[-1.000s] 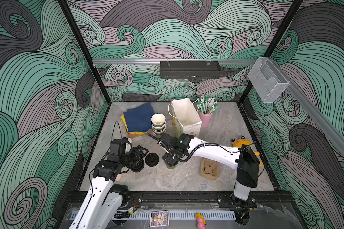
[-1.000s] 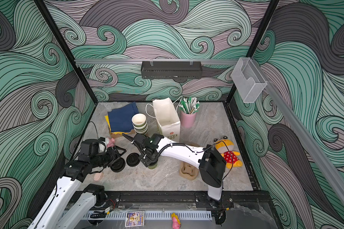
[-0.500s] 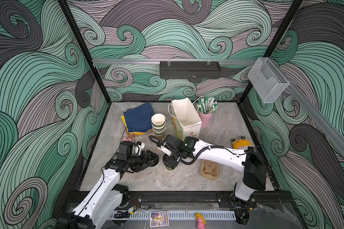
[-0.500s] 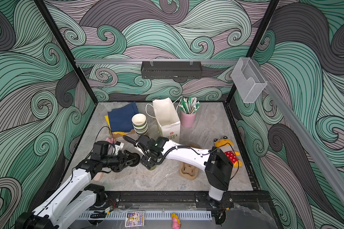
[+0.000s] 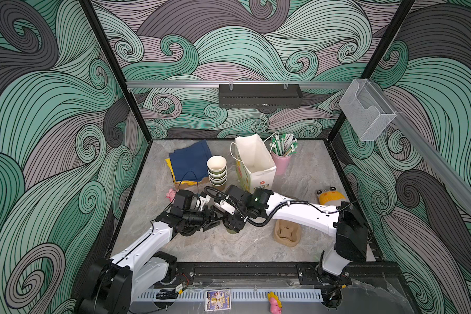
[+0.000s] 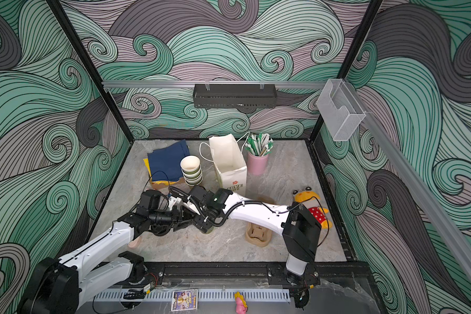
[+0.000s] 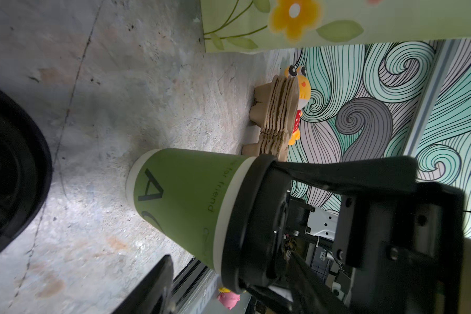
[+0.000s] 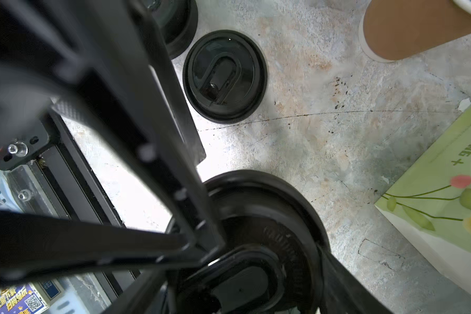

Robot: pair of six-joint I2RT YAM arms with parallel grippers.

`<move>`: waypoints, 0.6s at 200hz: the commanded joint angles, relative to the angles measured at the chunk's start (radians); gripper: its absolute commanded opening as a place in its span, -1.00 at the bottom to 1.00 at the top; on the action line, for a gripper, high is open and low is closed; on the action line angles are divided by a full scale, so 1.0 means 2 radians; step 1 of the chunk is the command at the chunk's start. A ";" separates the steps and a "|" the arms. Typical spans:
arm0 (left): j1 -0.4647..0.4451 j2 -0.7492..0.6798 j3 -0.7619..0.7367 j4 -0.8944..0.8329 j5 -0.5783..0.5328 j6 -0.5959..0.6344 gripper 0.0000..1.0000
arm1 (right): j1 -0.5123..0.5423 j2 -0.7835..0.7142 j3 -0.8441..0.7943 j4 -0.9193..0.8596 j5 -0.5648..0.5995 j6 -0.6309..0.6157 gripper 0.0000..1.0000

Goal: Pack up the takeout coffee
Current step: 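Reach the left gripper to the lidded green cup and grip its side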

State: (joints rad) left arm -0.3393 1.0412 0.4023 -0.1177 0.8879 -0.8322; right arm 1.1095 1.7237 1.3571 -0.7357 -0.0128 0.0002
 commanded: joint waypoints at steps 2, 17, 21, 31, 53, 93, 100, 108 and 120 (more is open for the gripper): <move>-0.009 0.027 0.012 0.010 0.004 0.019 0.26 | 0.008 0.047 -0.033 -0.056 -0.055 -0.006 0.55; -0.012 0.043 0.016 0.004 0.000 0.027 0.14 | 0.008 0.046 -0.032 -0.055 -0.054 -0.006 0.56; -0.012 0.047 0.017 0.001 -0.001 0.028 0.12 | 0.009 0.045 -0.031 -0.055 -0.053 -0.006 0.56; -0.012 0.056 0.021 -0.007 -0.001 0.034 0.06 | 0.008 0.044 -0.030 -0.055 -0.052 -0.005 0.56; -0.014 0.063 0.027 -0.028 -0.009 0.045 -0.04 | 0.008 0.038 -0.023 -0.053 -0.045 -0.001 0.59; -0.017 0.070 0.033 -0.054 -0.024 0.056 -0.16 | 0.007 0.011 0.005 -0.054 -0.029 0.008 0.70; -0.017 0.072 0.033 -0.057 -0.026 0.058 -0.18 | 0.008 0.005 0.011 -0.054 -0.027 0.008 0.72; -0.018 0.074 0.034 -0.058 -0.026 0.059 -0.20 | 0.007 -0.001 0.017 -0.053 -0.026 0.008 0.74; -0.019 0.076 0.035 -0.059 -0.027 0.059 -0.21 | 0.007 -0.010 0.026 -0.051 -0.024 0.007 0.76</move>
State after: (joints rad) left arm -0.3637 1.1587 0.4698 -0.1432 0.9092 -0.7456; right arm 1.1110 1.7149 1.3960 -0.7689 -0.0212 0.0181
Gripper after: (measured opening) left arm 0.404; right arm 0.872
